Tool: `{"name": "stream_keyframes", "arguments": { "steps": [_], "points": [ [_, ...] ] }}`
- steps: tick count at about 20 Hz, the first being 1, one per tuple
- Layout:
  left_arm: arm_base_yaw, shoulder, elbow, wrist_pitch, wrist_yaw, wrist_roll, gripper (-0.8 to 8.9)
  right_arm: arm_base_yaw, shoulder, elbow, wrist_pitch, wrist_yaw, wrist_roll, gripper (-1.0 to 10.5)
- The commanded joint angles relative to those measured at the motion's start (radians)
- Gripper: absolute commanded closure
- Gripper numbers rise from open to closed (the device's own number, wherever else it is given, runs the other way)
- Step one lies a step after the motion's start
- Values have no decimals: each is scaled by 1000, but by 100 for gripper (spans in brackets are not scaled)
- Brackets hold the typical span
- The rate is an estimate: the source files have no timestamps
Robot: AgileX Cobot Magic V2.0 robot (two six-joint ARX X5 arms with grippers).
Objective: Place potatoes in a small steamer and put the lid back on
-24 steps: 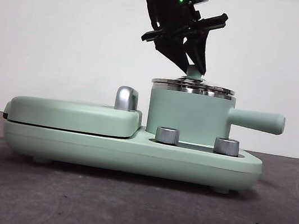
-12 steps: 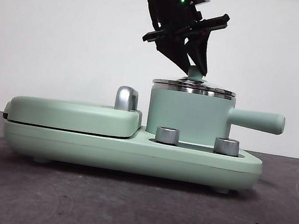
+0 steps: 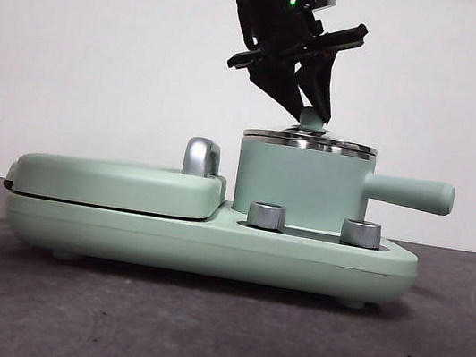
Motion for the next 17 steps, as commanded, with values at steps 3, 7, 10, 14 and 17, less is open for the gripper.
{"name": "stream_keyframes", "arguments": {
  "steps": [3, 7, 10, 14, 17],
  "points": [
    [-16, 32, 27, 5, 6, -12, 427, 5, 1, 6, 6, 2, 13, 536],
    [-9, -23, 28, -14, 6, -41, 308, 5, 1, 6, 6, 2, 13, 536],
    [-2, -118, 28, -126, 6, -37, 309, 5, 1, 6, 6, 1, 13, 535],
    [1, -281, 26, -308, 10, -41, 314, 5, 2, 6, 31, -62, 10, 535],
    [-9, -432, -10, -393, 10, -41, 314, 5, 2, 6, 78, -154, -1, 535]
  ]
}}
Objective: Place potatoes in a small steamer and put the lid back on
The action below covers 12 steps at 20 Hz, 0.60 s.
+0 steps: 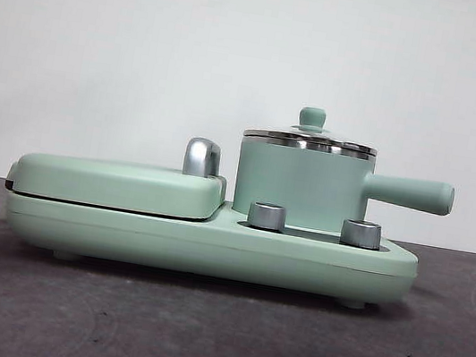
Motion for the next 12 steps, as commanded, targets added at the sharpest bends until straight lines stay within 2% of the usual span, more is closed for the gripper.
{"name": "stream_keyframes", "arguments": {
  "steps": [1, 5, 7, 12],
  "points": [
    [-23, -105, -49, -24, 4, -3, 314, 5, 2, 6, 28, -42, -8, 535],
    [-58, -428, -384, -9, 4, -3, 314, 5, 2, 6, 30, -112, -65, 536],
    [-71, -550, -505, 9, 4, -10, 314, 5, 2, 6, 30, -113, -74, 535],
    [-85, -833, -737, 34, 3, -105, 314, 5, 2, 6, 35, -111, -81, 535]
  ]
}}
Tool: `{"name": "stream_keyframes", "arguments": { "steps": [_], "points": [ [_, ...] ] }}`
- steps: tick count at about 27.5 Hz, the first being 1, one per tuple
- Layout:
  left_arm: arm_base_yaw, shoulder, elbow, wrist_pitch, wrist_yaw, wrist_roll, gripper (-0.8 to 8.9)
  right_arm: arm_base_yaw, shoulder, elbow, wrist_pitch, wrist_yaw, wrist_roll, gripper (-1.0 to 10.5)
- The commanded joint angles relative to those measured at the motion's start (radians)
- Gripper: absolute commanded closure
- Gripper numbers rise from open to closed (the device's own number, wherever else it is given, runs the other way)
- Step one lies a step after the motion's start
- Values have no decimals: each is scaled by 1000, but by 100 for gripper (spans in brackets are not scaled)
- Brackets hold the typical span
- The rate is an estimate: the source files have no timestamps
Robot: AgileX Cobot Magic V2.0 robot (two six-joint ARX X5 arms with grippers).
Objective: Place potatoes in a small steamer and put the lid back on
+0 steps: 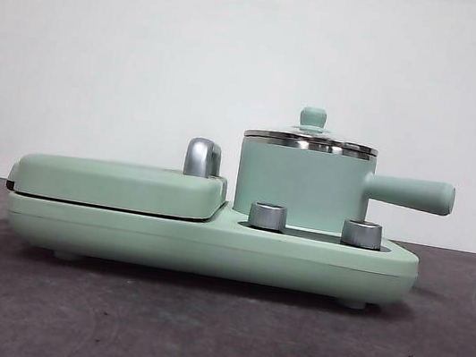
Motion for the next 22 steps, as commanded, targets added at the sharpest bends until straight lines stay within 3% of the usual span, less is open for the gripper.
{"name": "stream_keyframes", "arguments": {
  "steps": [1, 5, 7, 9, 11, 12, 13, 22],
  "points": [
    [-8, -147, -96, 18, 0, -94, 315, 5, 2, 6, 14, -2, -26, 535],
    [-6, -344, -251, 43, -60, -160, 328, 5, 2, 5, 14, -3, -53, 535],
    [-6, -431, -320, 44, -71, -183, 393, 5, 2, 3, 14, -3, -53, 535],
    [-6, -490, -368, 40, -71, -205, 541, 5, 2, 3, 14, -3, -53, 547],
    [-6, -533, -398, 35, -71, -207, 820, 5, 2, 3, 14, -4, -54, 796],
    [-6, -550, -409, 35, -78, -207, 791, 5, 2, 3, 14, -8, -56, 970],
    [-6, -560, -413, 32, -89, -208, 801, 5, 2, 3, 14, -10, -60, 917],
    [-6, -569, -413, 19, -89, -206, 798, 5, 2, 3, 14, 1, -59, 928]
  ]
}}
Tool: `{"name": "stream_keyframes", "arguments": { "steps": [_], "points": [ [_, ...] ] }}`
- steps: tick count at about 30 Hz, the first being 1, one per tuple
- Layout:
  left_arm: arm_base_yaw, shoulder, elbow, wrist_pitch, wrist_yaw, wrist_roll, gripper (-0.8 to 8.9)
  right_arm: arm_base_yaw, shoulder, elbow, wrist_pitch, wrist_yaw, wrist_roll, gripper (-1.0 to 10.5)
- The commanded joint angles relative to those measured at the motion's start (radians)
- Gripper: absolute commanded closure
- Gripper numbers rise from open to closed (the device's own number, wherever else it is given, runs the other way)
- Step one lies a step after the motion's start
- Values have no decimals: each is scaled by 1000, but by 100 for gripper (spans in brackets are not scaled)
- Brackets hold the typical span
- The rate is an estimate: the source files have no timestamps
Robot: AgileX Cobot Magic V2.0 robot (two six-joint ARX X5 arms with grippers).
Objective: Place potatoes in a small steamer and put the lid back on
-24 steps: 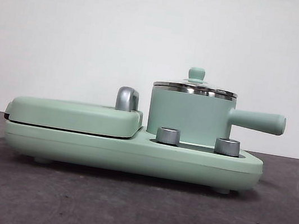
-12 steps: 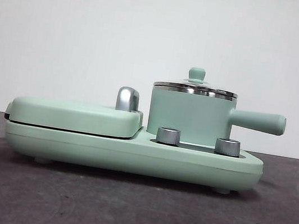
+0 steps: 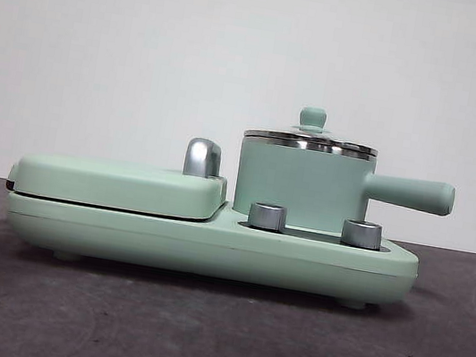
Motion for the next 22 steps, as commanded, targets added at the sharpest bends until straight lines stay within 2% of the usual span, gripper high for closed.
{"name": "stream_keyframes", "arguments": {
  "steps": [1, 7, 10, 13, 17, 22],
  "points": [
    [-7, 4, 11, 8, -3, -3, 798, 5, 2, 4, 11, 0, -10, 928],
    [-6, 4, 11, 8, -3, 0, 798, 5, 2, 4, 11, 0, -11, 928],
    [37, -26, 2, 8, 0, 0, 798, 5, 2, 4, 11, 0, -11, 928],
    [148, -54, -23, 13, 1, 0, 798, 5, 2, 4, 11, 0, -11, 928],
    [345, -138, -127, 99, 0, 1, 798, 5, 2, 4, 11, 0, -11, 928],
    [562, -255, -325, 335, -3, 198, 799, 5, 2, 4, 11, 0, -11, 928]
  ]
}}
